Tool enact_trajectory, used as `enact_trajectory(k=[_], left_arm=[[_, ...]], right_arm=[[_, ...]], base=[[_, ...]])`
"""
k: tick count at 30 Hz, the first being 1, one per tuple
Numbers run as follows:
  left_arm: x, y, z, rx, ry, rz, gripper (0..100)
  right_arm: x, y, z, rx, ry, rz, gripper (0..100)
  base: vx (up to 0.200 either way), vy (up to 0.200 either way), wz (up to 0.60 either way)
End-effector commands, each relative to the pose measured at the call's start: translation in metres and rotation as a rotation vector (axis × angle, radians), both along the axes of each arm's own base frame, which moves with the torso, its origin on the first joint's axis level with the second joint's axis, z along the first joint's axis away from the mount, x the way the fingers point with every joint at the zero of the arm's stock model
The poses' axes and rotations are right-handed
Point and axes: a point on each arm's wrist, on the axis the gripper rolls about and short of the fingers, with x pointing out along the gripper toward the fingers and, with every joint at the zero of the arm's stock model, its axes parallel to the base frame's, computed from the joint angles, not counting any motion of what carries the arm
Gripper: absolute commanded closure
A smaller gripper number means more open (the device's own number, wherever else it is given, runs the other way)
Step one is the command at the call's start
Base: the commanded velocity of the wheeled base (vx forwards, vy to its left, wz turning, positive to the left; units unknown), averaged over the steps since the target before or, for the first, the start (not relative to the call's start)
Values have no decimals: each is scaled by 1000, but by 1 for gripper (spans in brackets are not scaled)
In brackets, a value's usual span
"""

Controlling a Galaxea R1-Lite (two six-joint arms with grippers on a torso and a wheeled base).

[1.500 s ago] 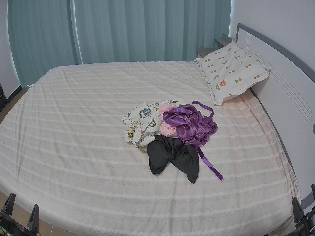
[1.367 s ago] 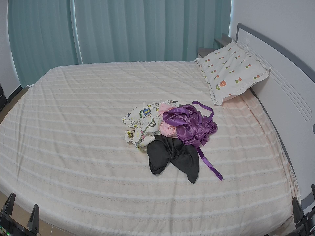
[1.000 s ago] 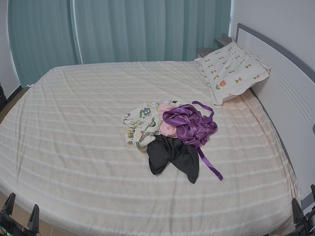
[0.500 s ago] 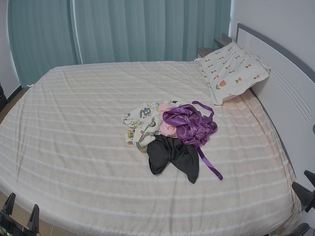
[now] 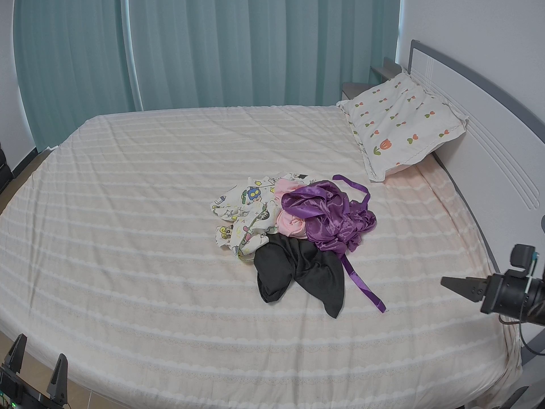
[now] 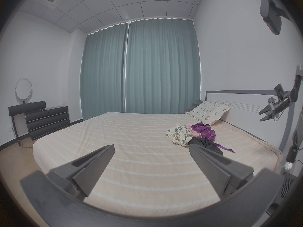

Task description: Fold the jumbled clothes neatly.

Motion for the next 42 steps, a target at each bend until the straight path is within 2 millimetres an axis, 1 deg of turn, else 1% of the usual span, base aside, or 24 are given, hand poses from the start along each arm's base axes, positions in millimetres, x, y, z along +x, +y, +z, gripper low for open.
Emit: enact_trajectory(k=[1,2,5,7,8,11,12,13,15,20,23,24,25,27,28,32,35,37,39,42], left_arm=[[0,0,-5,0,0,0,0],[0,0,-5,0,0,0,0],[0,0,-5,0,0,0,0],[0,0,-5,0,0,0,0],[0,0,-5,0,0,0,0],[0,0,-5,0,0,1,0],[0,0,-5,0,0,1,0],[0,0,-5,3,0,0,0],[0,0,-5,7,0,-3,0],[0,0,-5,6,0,-3,0],[0,0,-5,7,0,-2,0],[0,0,-5,7,0,-2,0],[0,0,-5,7,0,-3,0],[0,0,-5,7,0,-3,0],[0,0,-5,7,0,-3,0],[0,-1,-5,8,0,-28,0],[0,-1,-5,8,0,-35,0],[0,-1,-5,8,0,-35,0],[0,-1,-5,8,0,-35,0],[0,-1,-5,8,0,-38,0]], right_arm=[[122,51,-83,101,261,-18,0],[130,56,-92,96,279,-36,0],[146,69,-109,92,310,-78,0],[149,72,-112,97,319,-91,0],[159,82,-120,114,332,-115,0],[173,96,-135,120,343,-145,0],[173,96,-135,120,343,-145,0],[181,102,-146,104,347,-168,0],[187,107,-156,95,349,-183,0],[205,117,-172,94,347,-198,0],[213,126,-181,78,335,-206,0],[213,126,-181,78,335,-206,0],[216,132,-186,76,329,-203,0],[217,139,-188,75,324,-191,0],[218,144,-193,72,326,-180,0],[226,151,-192,82,304,-170,0],[230,155,-197,65,301,-184,0],[233,158,-197,61,295,-189,0],[238,164,-202,38,294,-202,0],[240,174,-203,27,285,-189,0]], base=[[0,0,0],[0,0,0],[0,0,0],[0,0,0],[0,0,0],[0,0,0],[0,0,0],[0,0,0],[0,0,0],[0,0,0],[0,0,0],[0,0,0],[0,0,0],[0,0,0],[0,0,0],[0,0,0],[0,0,0],[0,0,0],[0,0,0],[0,0,0]])
